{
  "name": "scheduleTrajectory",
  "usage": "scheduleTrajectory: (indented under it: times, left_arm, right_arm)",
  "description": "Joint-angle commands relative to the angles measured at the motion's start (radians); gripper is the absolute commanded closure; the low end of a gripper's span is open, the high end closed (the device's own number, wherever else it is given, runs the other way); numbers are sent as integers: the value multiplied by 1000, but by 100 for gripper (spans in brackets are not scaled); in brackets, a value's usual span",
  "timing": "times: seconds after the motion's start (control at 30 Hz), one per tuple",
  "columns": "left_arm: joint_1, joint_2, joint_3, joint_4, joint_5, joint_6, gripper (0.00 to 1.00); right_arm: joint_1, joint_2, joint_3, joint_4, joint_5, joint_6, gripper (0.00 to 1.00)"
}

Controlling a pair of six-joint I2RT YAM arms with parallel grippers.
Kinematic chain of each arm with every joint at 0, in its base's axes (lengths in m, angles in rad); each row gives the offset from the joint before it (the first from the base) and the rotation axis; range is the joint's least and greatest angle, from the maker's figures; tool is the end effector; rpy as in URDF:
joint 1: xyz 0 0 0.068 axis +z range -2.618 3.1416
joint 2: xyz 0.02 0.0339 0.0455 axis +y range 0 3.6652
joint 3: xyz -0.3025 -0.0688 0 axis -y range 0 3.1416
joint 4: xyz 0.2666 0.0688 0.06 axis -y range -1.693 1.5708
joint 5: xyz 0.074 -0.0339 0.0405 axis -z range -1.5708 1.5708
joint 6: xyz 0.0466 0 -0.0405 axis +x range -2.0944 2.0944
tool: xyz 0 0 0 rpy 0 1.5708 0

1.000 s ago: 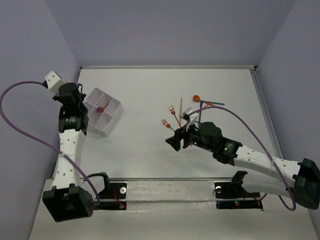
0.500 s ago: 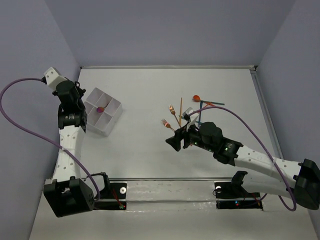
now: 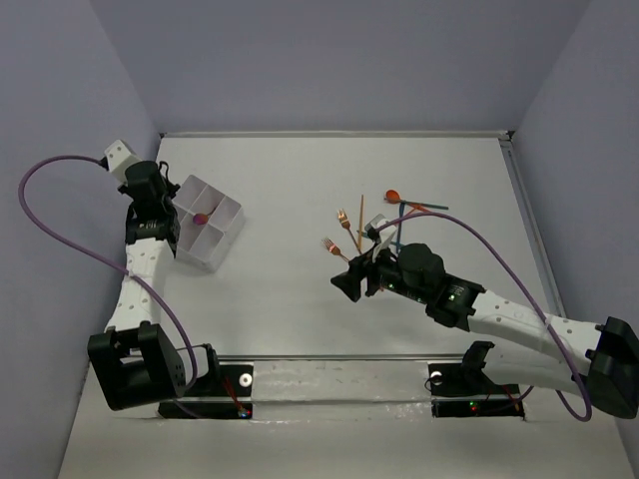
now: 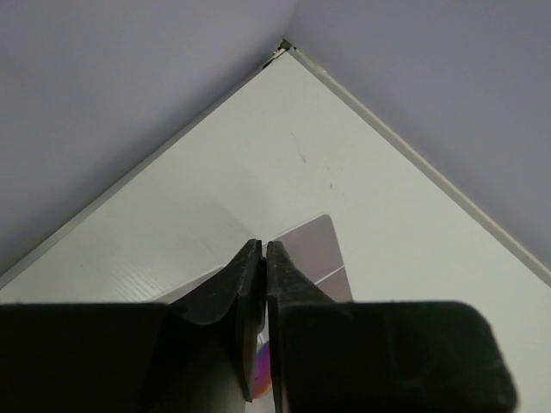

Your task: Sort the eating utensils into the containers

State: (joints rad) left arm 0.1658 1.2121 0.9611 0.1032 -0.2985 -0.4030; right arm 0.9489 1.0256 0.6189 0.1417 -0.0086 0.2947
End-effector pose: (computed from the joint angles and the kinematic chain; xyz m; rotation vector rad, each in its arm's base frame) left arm 0.2978 0.0637 0.3712 -0.6879 1.5685 0.0803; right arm 0.1442 0.2019 0.2902 -0.6254 1.8236 0.8656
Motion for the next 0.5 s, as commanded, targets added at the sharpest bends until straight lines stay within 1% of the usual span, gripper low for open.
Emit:
scheduleTrajectory:
  times: [0.0,0.1,0.13,0.2,0.23,0.3,0.37,0.4,0.47]
  left_arm:
    - [5,-25,-10,78,-22,0,59]
    - [5,-39,-9,72,-18,-2,42]
    - [5,-49,-7,70,-16,-3,33]
    - [5,-60,-5,63,-8,-10,26]
    - [5,-74,1,56,5,-16,21]
    - [5,-89,10,43,33,-28,17]
    - [5,-118,14,36,94,-51,15]
    - [5,-132,14,27,120,-59,15]
    - [5,-181,-1,21,217,-79,14]
  right_arm:
    - [4,-1,-2,26,50,-15,27]
    - [4,11,1,18,71,-19,27]
    - [4,22,7,12,82,-25,27]
    - [4,39,12,-4,116,-28,29]
    - [4,62,21,-16,140,-29,29]
    - [4,86,31,-30,157,-29,31]
    - [-6,128,47,-46,180,-26,33]
    - [-15,142,51,-53,188,-25,35]
    - [-28,178,64,-73,205,-14,38]
